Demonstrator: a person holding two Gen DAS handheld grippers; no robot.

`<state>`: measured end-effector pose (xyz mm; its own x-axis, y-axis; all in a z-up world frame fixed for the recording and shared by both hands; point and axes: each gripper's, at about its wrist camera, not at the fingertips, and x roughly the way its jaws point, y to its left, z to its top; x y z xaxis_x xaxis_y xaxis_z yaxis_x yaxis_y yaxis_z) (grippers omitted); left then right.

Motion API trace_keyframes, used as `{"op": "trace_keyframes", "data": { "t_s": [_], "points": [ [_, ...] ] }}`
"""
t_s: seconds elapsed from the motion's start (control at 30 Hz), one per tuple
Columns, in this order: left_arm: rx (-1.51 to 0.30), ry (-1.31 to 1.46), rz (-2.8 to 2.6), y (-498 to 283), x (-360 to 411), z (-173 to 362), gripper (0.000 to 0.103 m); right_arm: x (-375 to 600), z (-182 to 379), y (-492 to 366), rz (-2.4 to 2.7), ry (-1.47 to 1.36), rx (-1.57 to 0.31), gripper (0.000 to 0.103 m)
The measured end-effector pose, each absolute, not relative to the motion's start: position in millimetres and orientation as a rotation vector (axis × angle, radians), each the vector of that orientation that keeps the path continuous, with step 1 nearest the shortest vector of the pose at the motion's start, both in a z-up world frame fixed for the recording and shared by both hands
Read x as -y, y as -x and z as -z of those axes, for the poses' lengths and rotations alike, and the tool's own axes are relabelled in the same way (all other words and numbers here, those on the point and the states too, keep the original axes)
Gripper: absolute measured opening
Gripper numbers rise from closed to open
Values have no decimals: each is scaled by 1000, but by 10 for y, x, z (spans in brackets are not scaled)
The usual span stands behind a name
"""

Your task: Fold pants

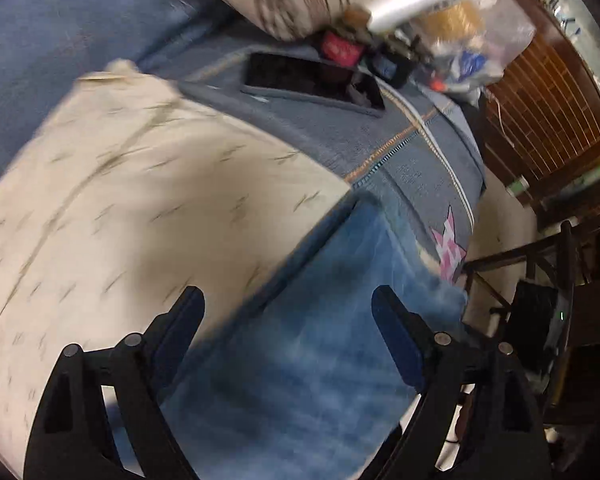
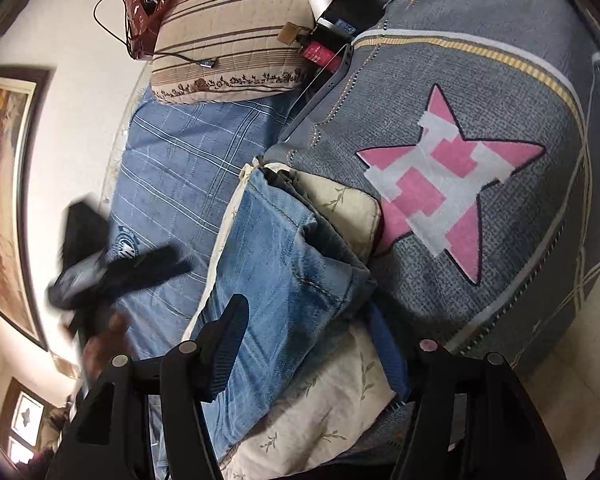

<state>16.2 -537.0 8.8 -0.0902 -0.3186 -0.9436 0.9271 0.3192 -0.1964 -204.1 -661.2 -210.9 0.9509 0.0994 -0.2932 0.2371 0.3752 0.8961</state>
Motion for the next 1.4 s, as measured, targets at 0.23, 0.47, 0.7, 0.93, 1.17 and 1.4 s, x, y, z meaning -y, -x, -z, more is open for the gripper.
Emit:
{"op": "trace_keyframes", "data": {
  "t_s": [0.23, 0.47, 0.7, 0.93, 1.17, 1.4],
  "points": [
    [-1230, -887, 1307, 162, 5715, 309, 88, 6587, 2167, 2063, 42, -1205, -262, 63],
    [-995, -934, 1398, 671, 5723, 289, 39, 6654, 2222, 1932, 99, -1205, -247, 23],
    [-928, -765, 1414, 618, 5287, -356, 7, 6417, 1471, 1956, 148, -934, -270, 21],
    [-872, -663, 1319, 523, 4464, -883, 10, 5654, 751, 1886, 98, -626, -314, 21],
    [-1040, -574, 1017, 80, 3509, -359, 20, 4552, 867, 1239, -75, -480, -524, 27],
    [-1318, -327, 713, -518, 2344, 205, 21, 3855, 1115, 912, -185, -343, -792, 58]
  ]
}}
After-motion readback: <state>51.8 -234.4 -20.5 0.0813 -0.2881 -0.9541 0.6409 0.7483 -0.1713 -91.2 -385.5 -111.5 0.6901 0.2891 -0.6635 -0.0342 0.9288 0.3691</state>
